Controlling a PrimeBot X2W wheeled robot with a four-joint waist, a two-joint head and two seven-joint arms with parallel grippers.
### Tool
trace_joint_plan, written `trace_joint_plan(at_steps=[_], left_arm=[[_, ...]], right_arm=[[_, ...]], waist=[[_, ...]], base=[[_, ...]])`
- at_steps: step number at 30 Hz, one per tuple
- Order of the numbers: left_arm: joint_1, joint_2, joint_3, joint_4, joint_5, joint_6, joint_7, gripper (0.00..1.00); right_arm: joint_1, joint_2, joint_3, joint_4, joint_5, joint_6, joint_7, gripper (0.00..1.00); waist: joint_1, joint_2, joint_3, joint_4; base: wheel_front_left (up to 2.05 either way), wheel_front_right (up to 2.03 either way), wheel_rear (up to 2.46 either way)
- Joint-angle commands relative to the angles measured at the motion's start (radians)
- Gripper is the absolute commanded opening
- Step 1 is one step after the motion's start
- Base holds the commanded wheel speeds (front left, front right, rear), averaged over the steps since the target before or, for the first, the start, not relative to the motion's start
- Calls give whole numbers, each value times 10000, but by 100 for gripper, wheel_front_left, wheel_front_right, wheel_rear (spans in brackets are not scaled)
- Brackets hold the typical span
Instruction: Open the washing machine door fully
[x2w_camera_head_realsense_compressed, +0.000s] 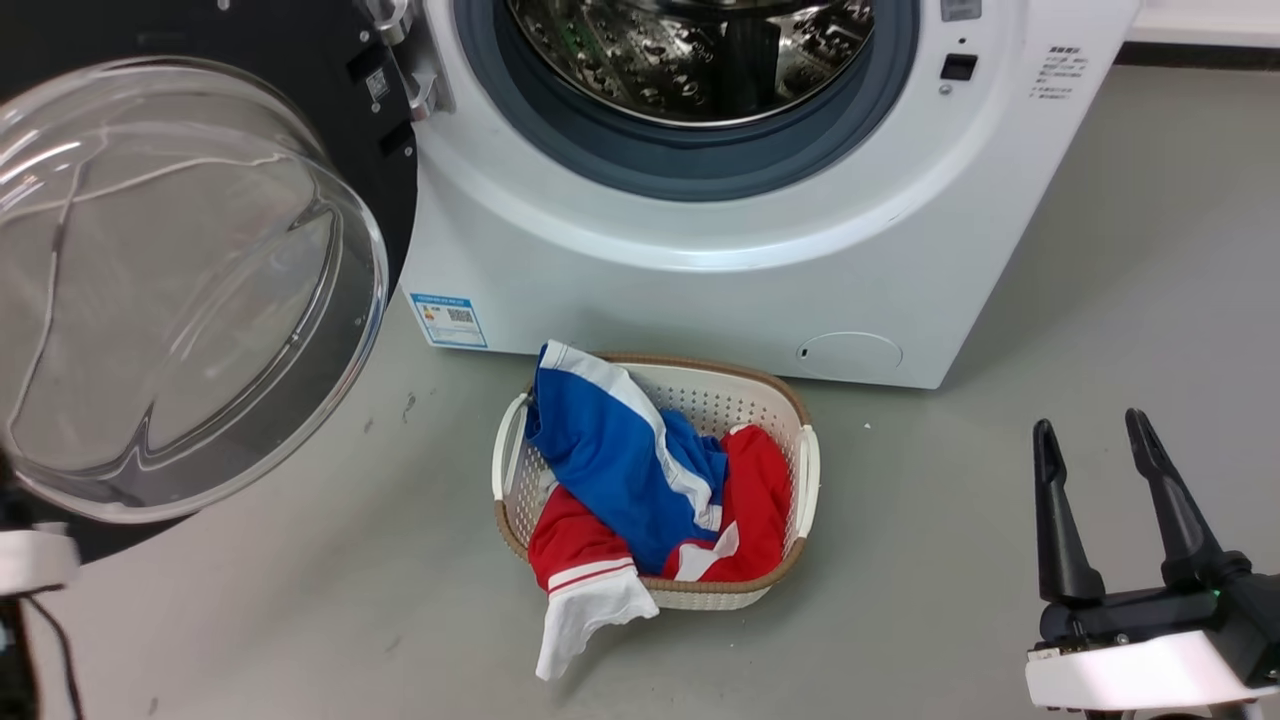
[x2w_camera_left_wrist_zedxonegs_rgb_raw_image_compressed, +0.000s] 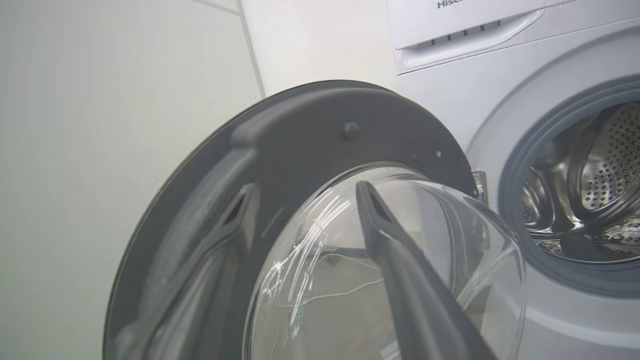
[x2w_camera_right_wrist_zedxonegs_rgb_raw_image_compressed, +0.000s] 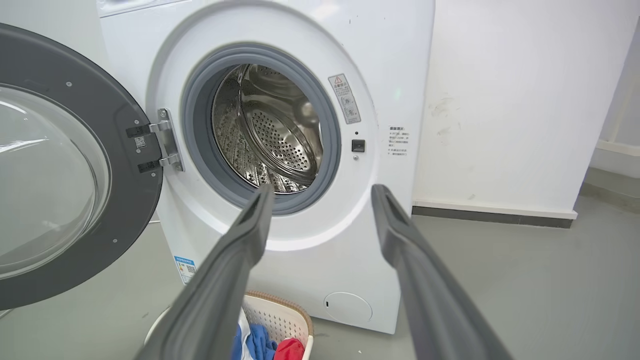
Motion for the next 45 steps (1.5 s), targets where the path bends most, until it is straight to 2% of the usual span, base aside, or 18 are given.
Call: trace_joint_plan(at_steps=[1,7,9,13,18,23,45], left_arm=[[187,-163,-354,-179,144,-31,-22,100],[668,-795,-1684,-505,541,-61,-22,100],[787,-949,-1859,-526,586,-36,-22,100],[1398,-1653,-2560,-572,799,257,-22,100],[1851,-1989,-2979,-442,576,445,-22,100],[2174,-2132,-3282,-247,381,647,-22,100],[2817,-2243,-4246,428,342,990,-22,100]], right_arm=[[126,14,-15,-77,76,-2,-18,100],[306,14,-34,-154,229,-2,-18,100],[345,14,-16,-147,234,-2,-18,100],[561,15,4,-61,377,-2,-18,100],[768,15,-26,47,498,-2,-18,100],[965,14,-96,194,585,-2,-18,100],[1313,14,-155,758,755,-2,-18,100]], waist=[[1,0,-175,-127],[1,0,-548,-388],[1,0,-619,-445],[1,0,-820,-713],[1,0,-933,-896],[1,0,-1014,-984],[1,0,-1172,-995]], base=[[0,0,0],[0,0,0],[0,0,0],[0,0,0],[0,0,0],[0,0,0],[0,0,0]])
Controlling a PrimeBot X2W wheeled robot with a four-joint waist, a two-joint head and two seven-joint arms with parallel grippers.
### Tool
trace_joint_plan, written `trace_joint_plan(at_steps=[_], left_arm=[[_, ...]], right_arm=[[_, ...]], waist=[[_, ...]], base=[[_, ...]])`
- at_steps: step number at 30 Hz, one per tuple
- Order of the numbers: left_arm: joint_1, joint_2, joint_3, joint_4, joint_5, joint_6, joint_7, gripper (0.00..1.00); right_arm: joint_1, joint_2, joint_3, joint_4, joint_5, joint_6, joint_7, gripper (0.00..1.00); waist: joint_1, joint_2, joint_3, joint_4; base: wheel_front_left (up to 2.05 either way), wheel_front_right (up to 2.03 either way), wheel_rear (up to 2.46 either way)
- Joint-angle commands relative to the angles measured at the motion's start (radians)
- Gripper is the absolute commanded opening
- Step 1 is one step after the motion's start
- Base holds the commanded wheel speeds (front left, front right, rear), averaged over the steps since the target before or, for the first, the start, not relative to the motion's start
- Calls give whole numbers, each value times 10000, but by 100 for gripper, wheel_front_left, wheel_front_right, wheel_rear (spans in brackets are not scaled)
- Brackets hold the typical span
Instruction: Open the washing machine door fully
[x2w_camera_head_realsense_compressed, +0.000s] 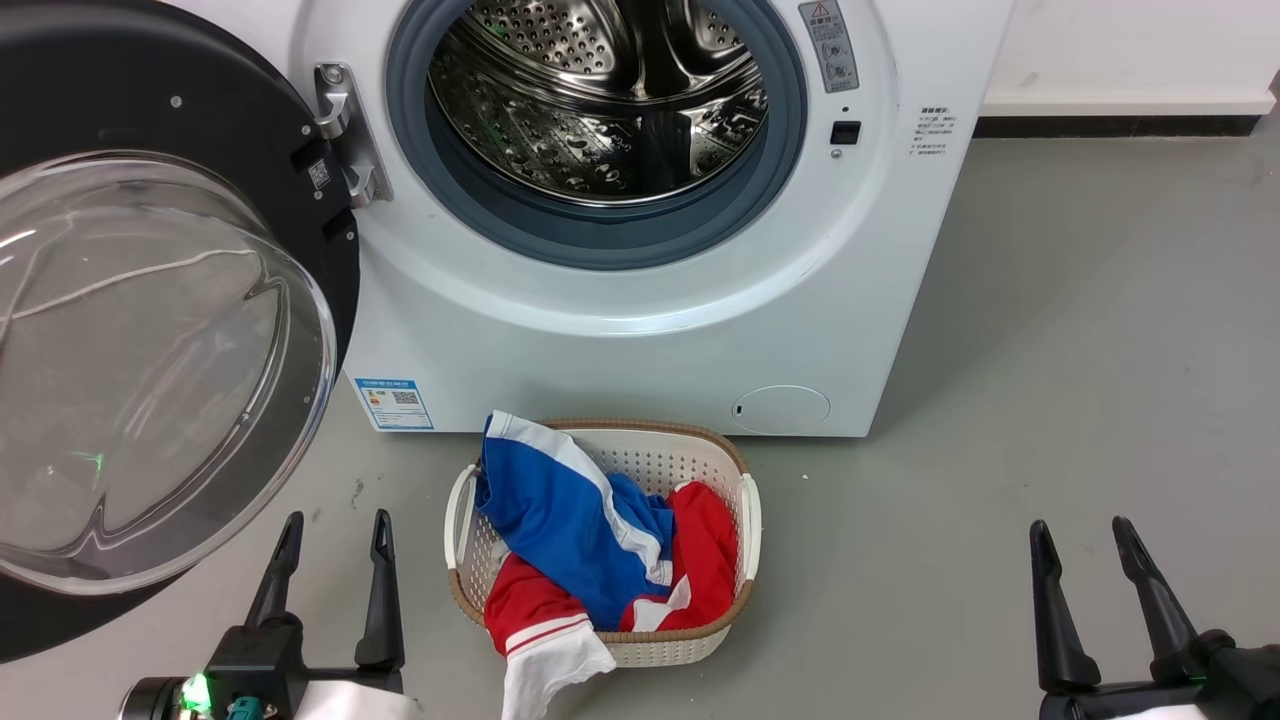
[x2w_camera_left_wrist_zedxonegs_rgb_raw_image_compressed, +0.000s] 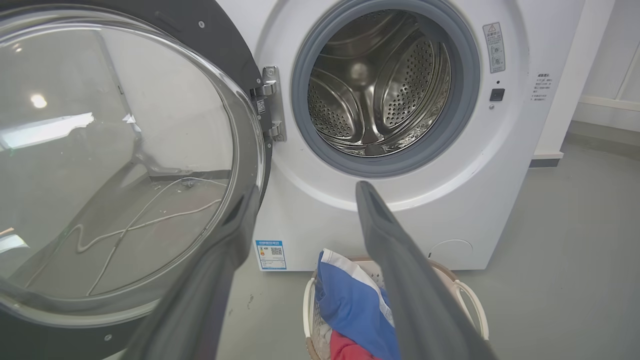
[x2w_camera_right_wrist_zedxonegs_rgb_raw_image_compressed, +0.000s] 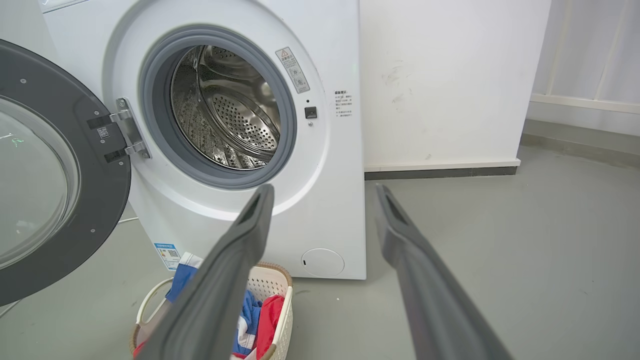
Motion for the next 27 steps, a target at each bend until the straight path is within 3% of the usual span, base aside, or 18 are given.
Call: trace_joint_plan(at_steps=[1,7,8,12,27], left_arm=[[93,-2,-30,-1,-17,51,-22,100],[89,-3,-77,27,45,149,-22,100],[2,-6,-76,39,19,114,2,0],[94,-48,-77,451,7,105,56,0],[-350,-44,104,801,-3134,-127,820,0]], right_arm=[[99,14,-6,34,28,-2,-18,100],[39,14,19,67,43,-2,-18,100],[-2,0,15,67,9,0,0,0],[34,2,41,435,20,0,18,0],[-523,-178,132,891,3144,0,568,0]], waist=[[1,-1,-4,1],[1,-1,-20,-22],[1,-1,-21,-23],[1,-1,-24,-25],[1,-1,-43,-43]], base=[[0,0,0],[0,0,0],[0,0,0],[0,0,0],[0,0,0]])
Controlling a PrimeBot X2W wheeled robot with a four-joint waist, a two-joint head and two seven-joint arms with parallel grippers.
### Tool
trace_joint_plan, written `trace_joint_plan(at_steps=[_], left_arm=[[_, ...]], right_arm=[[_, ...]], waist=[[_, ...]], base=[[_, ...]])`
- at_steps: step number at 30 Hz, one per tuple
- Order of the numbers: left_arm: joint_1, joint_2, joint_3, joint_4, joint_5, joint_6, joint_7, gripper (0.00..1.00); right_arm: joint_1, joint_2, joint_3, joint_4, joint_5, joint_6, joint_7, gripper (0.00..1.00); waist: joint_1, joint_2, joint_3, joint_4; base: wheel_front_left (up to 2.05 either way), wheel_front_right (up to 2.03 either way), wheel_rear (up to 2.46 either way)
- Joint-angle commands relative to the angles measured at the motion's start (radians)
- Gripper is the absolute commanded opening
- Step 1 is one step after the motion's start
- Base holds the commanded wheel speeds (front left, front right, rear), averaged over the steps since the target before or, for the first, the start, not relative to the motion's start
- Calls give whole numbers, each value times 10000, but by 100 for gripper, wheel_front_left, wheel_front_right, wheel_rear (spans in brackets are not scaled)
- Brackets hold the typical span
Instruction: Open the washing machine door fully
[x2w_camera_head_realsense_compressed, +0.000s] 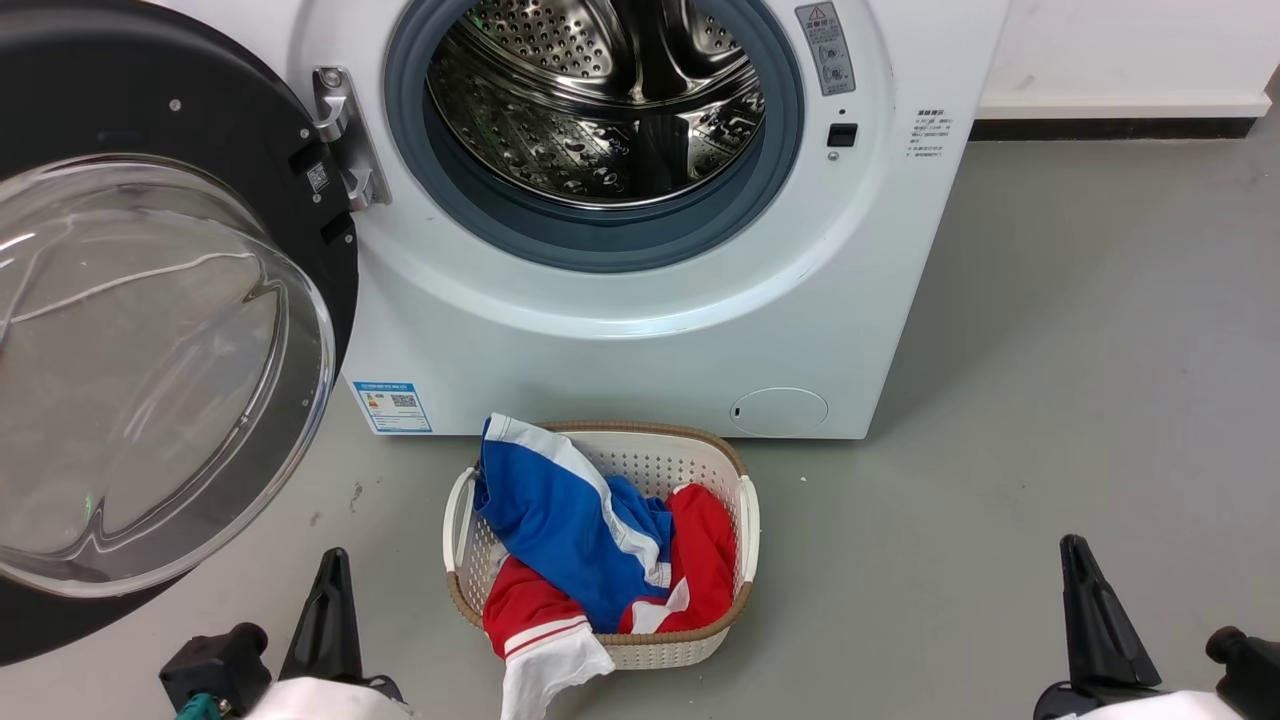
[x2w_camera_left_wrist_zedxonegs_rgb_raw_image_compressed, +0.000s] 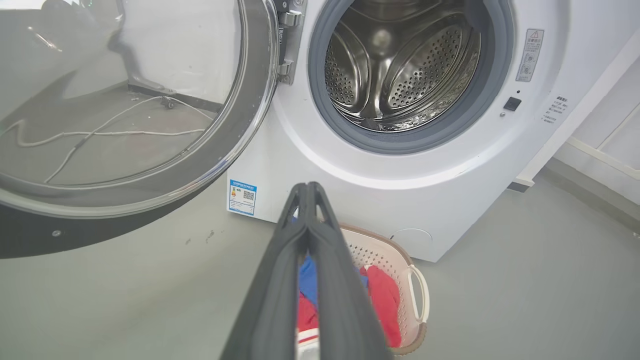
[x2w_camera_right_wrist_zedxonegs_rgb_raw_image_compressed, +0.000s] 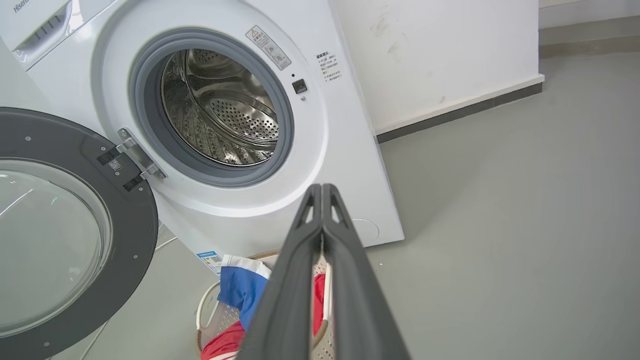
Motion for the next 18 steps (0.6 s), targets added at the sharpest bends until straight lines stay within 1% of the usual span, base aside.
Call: trace_joint_plan(at_steps=[1,18], left_arm=[[-305,19,54,-89,-566,-46,99,0],[-678,23,174,194,-3499,-268,768,0]], right_arm=[[-317,-107,9,-42,581,0,74,0],[-849,-217,13,405,3413,0,648,0]], waist=[[0,0,-2,-2],[0,0,-24,-23]], base=[[0,0,0],[0,0,0]])
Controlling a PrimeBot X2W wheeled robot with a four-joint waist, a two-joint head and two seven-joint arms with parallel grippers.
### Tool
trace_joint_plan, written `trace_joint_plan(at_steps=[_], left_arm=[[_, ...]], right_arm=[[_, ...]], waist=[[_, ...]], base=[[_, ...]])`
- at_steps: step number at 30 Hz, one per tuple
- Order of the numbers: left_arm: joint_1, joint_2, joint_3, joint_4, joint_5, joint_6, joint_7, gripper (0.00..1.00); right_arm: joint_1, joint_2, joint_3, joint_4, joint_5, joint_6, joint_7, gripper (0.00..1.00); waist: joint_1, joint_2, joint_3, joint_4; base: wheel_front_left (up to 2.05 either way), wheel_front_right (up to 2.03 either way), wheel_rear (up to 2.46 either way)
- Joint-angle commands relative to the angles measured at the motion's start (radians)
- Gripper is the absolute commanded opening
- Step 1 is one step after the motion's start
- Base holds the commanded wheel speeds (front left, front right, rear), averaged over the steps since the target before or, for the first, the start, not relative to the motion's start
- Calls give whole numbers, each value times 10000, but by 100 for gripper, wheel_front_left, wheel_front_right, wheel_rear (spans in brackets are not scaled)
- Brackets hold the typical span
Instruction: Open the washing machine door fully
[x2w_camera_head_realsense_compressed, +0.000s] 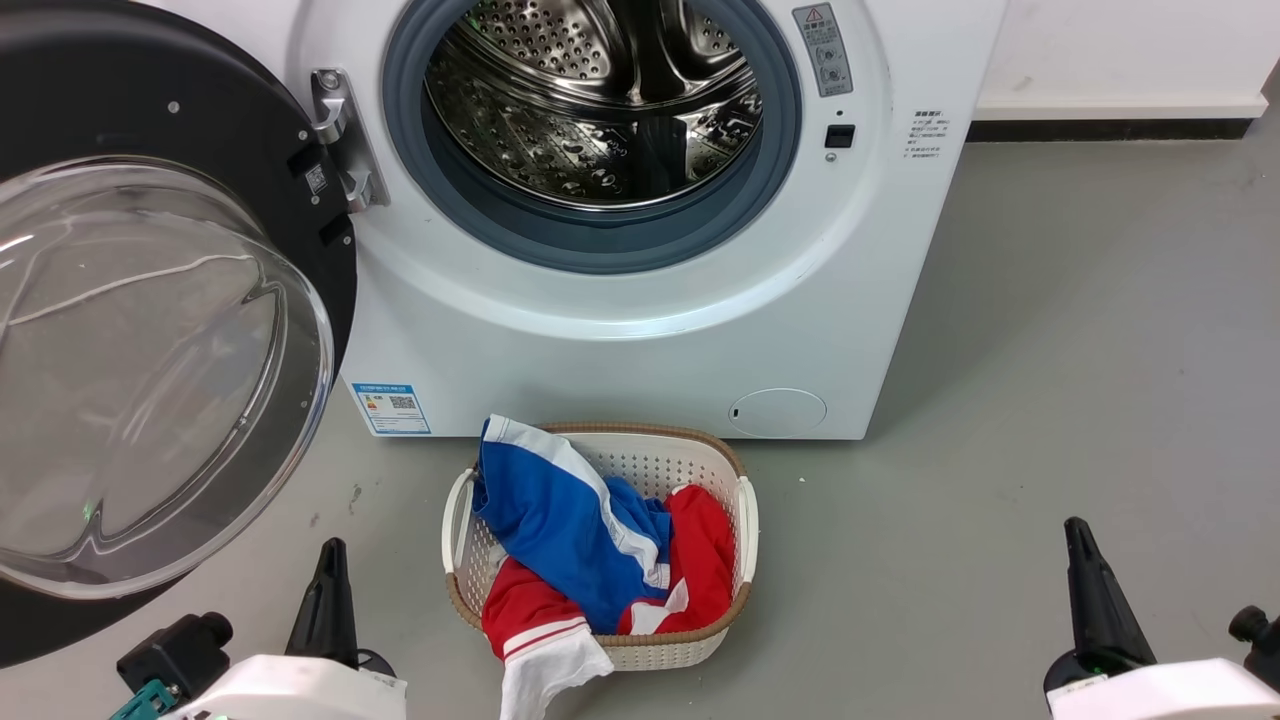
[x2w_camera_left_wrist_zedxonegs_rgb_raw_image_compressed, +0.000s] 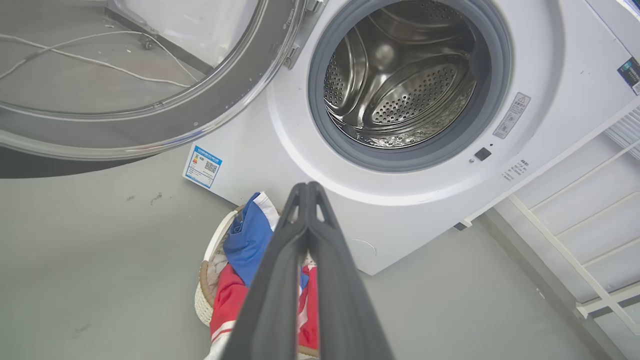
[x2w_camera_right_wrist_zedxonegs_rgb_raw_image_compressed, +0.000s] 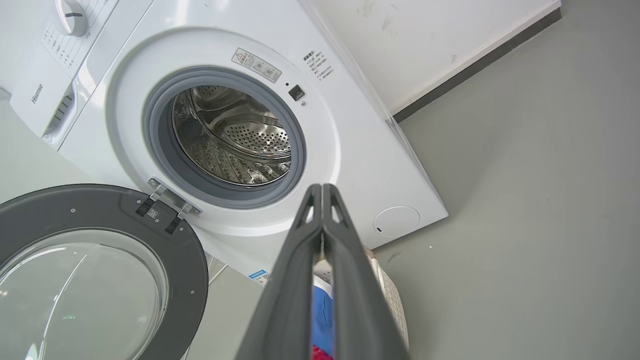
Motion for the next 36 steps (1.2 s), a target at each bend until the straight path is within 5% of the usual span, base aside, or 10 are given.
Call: trace_joint_plan(at_steps=[1,36], left_arm=[[-284,23,48,-60,-504,-79,93,0],[-881,29,262,404,-4960,-423,1147,0]], right_arm=[[-313,-102,-14,-43,498,2,99,0],[-1121,-159,-157,665,4687,1,1103,0]], waist=[[0,-1,-3,-2],[0,-1,-46,-44]], base=[[0,0,0],[0,0,0]])
